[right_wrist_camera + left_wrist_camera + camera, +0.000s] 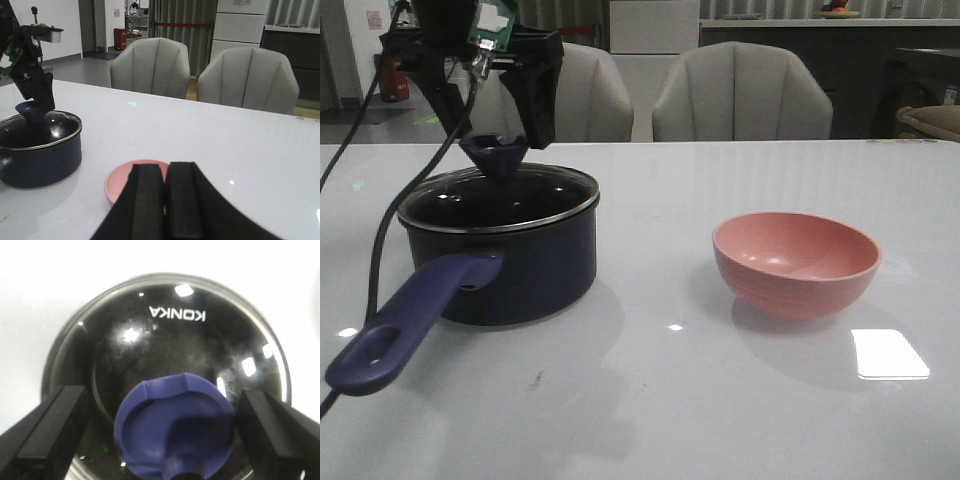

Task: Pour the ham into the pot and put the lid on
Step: 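Lower the glass lid onto the pot and release the knob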

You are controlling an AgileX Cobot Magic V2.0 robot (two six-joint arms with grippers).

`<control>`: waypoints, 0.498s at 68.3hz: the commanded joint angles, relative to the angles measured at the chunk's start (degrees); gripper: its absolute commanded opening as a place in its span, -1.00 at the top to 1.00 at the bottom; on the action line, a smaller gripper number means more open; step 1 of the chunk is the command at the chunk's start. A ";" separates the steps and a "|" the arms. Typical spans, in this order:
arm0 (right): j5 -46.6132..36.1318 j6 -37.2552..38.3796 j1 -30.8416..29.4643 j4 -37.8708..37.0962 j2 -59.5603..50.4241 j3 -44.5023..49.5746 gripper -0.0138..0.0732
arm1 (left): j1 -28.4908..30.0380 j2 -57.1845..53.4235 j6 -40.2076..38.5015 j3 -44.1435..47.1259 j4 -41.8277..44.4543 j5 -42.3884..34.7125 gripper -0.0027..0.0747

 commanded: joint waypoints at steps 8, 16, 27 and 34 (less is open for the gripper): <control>-4.08 -0.48 -0.03 -0.04 0.55 -1.33 0.34 | 1.25 -10.77 0.00 0.95 0.77 -3.65 -0.69; -4.08 -0.48 -0.03 -0.04 0.55 -1.33 0.34 | 1.72 -16.84 0.00 7.26 0.65 -8.84 -0.69; -4.08 -0.48 -0.03 -0.04 0.55 -1.33 0.34 | 1.72 -26.48 0.00 19.43 0.53 -15.85 -0.69; -4.01 -0.48 -0.03 -0.04 0.55 -1.33 0.34 | 1.72 -31.60 0.00 26.69 -0.66 -19.72 -0.69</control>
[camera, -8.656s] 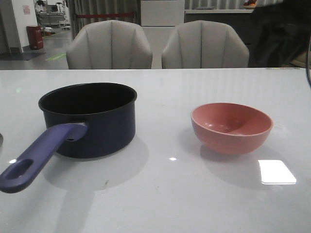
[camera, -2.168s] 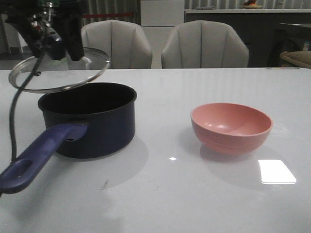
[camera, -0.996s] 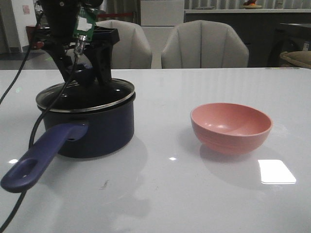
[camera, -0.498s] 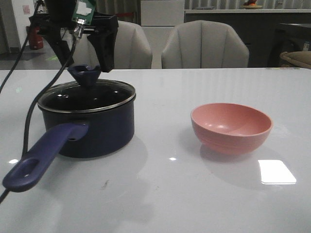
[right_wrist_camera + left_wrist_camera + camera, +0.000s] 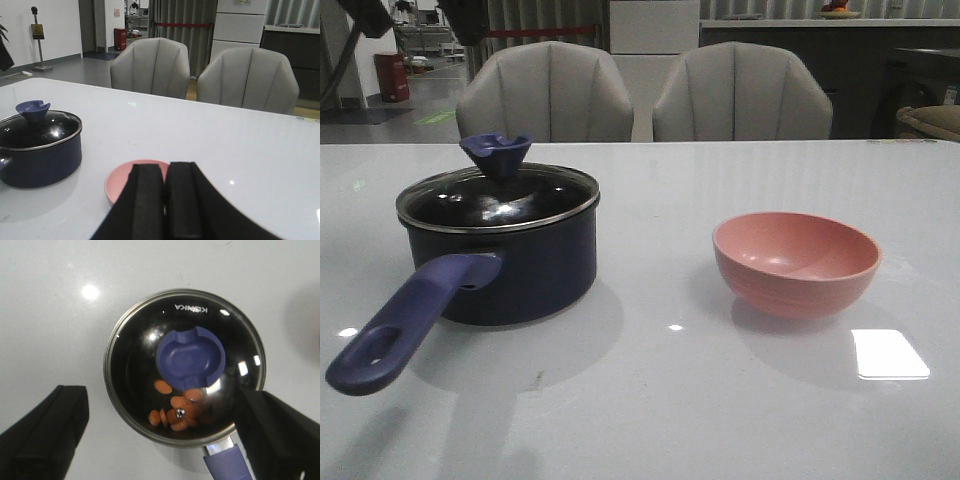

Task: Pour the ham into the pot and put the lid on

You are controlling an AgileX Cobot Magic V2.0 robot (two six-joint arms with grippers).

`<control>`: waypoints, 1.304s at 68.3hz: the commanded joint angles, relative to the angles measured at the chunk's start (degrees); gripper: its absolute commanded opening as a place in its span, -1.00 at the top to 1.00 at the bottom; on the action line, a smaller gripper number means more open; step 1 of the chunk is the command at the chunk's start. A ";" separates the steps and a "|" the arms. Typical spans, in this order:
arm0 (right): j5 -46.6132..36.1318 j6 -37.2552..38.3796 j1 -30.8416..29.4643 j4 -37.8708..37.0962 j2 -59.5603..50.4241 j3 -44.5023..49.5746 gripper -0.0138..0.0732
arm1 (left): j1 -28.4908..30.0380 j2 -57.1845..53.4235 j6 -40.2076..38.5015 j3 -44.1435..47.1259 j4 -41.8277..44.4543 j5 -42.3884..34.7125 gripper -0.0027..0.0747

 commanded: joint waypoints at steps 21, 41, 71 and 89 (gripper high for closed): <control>-3.88 -0.48 -0.03 -0.04 0.55 -1.33 0.34 | 0.25 -28.24 0.00 27.23 -2.71 -20.01 -0.69; -3.88 -0.48 -0.03 -0.04 0.55 -1.33 0.34 | 0.25 -48.38 0.00 46.45 -3.87 -31.85 -0.69; -3.84 -0.48 -0.03 -0.04 0.55 -1.33 0.34 | 0.25 -71.71 0.00 68.46 -6.05 -50.70 -0.31; -3.84 -0.48 -0.03 -0.04 0.55 -1.33 0.34 | 0.25 -72.47 0.00 69.36 -6.05 -51.51 0.59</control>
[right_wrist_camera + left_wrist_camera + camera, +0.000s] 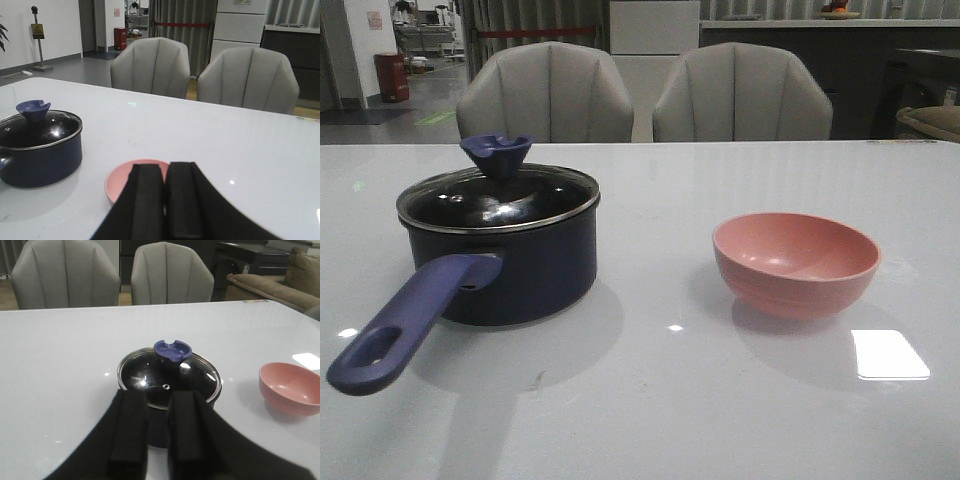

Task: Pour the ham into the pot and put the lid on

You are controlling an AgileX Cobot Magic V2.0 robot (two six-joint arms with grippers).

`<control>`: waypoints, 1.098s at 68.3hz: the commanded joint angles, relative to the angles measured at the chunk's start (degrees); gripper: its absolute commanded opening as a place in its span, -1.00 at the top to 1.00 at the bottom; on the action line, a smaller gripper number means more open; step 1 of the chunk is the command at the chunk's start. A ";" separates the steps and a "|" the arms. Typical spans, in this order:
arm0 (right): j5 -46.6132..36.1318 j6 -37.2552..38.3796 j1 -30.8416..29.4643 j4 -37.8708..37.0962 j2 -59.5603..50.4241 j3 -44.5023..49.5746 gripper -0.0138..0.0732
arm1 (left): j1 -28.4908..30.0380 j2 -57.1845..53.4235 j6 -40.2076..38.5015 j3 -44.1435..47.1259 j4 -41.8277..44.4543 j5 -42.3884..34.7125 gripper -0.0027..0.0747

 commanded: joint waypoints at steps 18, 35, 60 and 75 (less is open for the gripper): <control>-3.96 -0.48 -0.03 -0.04 0.55 -1.33 0.34 | 0.12 0.35 0.00 -1.49 -0.65 -5.21 0.59; -3.96 -0.48 -0.03 -0.04 0.55 -1.33 0.34 | 0.12 0.35 0.00 -1.49 -0.65 -5.21 0.59; -3.96 -0.48 -0.03 -0.04 0.55 -1.33 0.34 | 13.77 -10.58 0.69 8.84 4.92 -7.10 0.59; -3.96 -0.48 -0.03 -0.04 0.55 -1.33 0.34 | 21.70 -18.27 0.69 15.59 4.66 -7.22 0.59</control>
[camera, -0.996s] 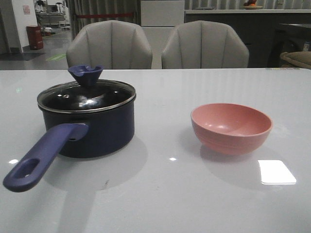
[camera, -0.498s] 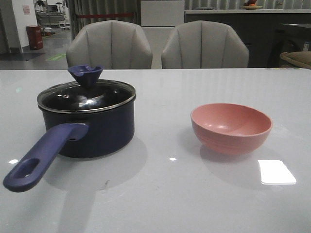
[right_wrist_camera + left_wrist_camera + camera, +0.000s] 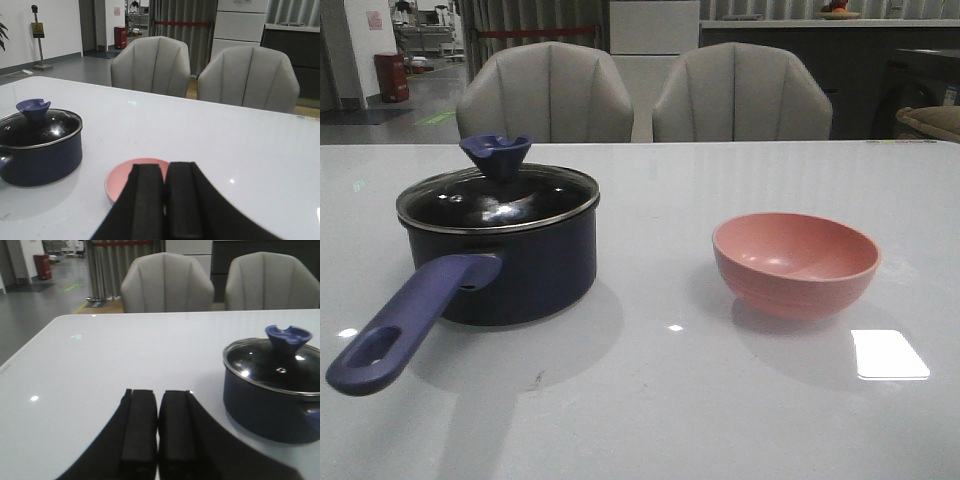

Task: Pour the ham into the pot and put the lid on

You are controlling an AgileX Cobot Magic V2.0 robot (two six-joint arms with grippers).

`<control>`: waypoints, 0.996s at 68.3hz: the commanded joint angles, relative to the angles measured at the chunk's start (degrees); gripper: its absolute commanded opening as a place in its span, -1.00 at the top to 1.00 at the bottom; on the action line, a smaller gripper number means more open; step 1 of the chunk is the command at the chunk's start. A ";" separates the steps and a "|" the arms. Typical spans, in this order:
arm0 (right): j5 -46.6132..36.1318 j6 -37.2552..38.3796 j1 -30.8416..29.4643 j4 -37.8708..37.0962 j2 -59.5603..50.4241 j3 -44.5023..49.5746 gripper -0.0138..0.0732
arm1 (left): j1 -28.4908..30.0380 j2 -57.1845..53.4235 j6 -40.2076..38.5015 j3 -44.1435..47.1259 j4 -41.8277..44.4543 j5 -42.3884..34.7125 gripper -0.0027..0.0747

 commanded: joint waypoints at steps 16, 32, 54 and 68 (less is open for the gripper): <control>-4.18 -0.48 -0.03 -0.04 0.55 -1.33 0.34 | 2.05 -2.73 -1.56 3.48 -0.44 -9.11 0.59; -4.12 -0.48 -0.03 -0.04 0.55 -1.33 0.34 | 2.05 -2.64 -1.56 3.48 -0.44 -9.11 0.59; -4.12 -0.48 -0.03 -0.04 0.55 -1.33 0.34 | 2.05 -2.64 -1.56 3.48 -0.44 -9.11 0.59; -4.12 -0.48 -0.03 -0.04 0.55 -1.33 0.34 | 2.05 -2.64 -1.56 3.48 -0.44 -9.11 0.59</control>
